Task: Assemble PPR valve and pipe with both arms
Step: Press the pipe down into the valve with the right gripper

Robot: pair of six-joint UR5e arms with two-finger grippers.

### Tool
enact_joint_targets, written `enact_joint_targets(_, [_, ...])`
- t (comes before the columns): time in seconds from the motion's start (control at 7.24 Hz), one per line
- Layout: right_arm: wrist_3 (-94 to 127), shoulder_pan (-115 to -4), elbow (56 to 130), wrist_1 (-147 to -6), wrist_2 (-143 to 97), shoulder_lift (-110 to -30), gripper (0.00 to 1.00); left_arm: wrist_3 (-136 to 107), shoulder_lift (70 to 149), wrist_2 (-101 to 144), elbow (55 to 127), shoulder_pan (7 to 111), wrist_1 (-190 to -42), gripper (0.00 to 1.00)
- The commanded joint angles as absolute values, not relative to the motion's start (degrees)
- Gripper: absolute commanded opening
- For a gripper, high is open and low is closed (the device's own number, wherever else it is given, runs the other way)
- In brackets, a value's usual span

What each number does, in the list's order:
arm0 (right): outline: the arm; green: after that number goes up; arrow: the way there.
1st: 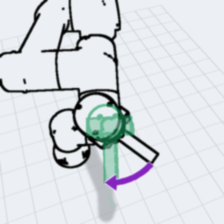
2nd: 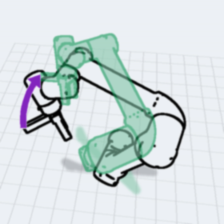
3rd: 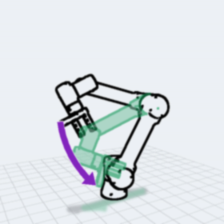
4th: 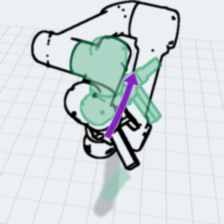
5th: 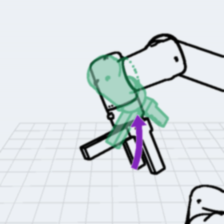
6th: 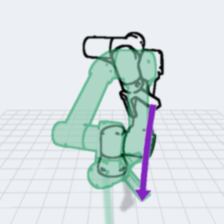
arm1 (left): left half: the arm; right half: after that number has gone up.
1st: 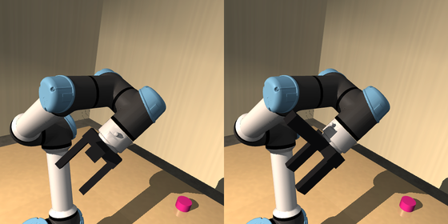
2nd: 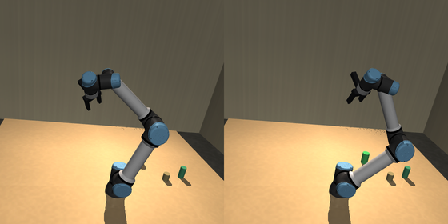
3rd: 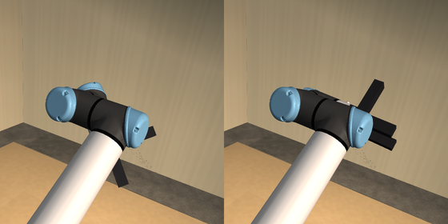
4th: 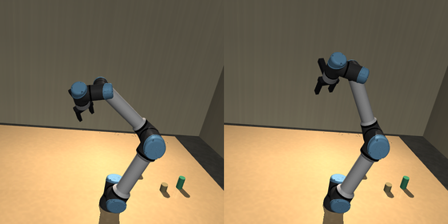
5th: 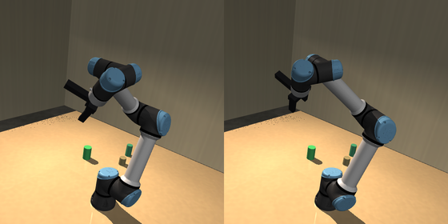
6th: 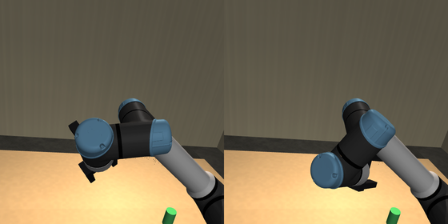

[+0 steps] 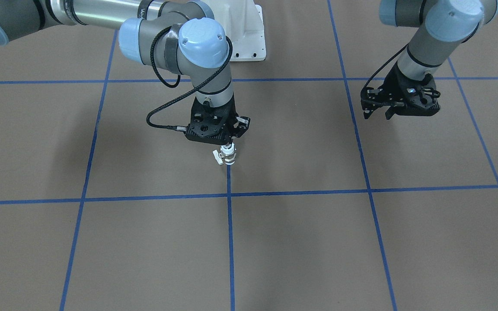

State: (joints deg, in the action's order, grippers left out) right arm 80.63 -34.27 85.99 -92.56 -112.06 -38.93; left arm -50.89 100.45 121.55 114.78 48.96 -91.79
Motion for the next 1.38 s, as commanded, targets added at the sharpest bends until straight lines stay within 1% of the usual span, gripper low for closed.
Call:
enact_joint_targets(0.0, [80.6,-34.2,85.7,-92.5,-112.1,-38.9,0.61,-50.9,100.5,121.6,114.8,49.0,-91.8,0.65])
enact_joint_targets(0.28, [80.4,-34.3,85.7,-92.5,-112.1,-38.9,0.62,-51.0,100.5,121.6,114.9,49.0,-91.8,0.65])
enact_joint_targets(0.41, [80.4,-34.2,85.7,-92.5,-112.1,-38.8,0.73,-51.0,100.5,121.6,114.9,49.0,-91.8,0.65])
enact_joint_targets(0.55, [80.4,-34.3,85.8,-92.5,-112.1,-38.8,0.74,-51.0,100.5,121.6,114.9,49.0,-91.8,0.65])
enact_joint_targets(0.69, [80.4,-34.2,85.8,-92.5,-112.1,-38.8,0.83,-51.0,100.5,121.6,114.9,49.0,-91.8,0.65])
enact_joint_targets(0.83, [80.8,-34.3,85.9,-92.3,-112.1,-38.6,0.99,-51.0,100.5,121.6,114.9,49.0,-91.8,0.65])
enact_joint_targets(1.1, [81.0,-34.4,88.2,-90.2,-112.1,-40.2,0.99,-50.4,100.3,121.6,115.0,49.1,-91.8,0.65])
enact_joint_targets(1.24, [80.7,-34.5,93.8,-90.3,-112.3,-44.8,0.99,-50.0,100.0,121.8,115.4,50.2,-91.7,0.65])
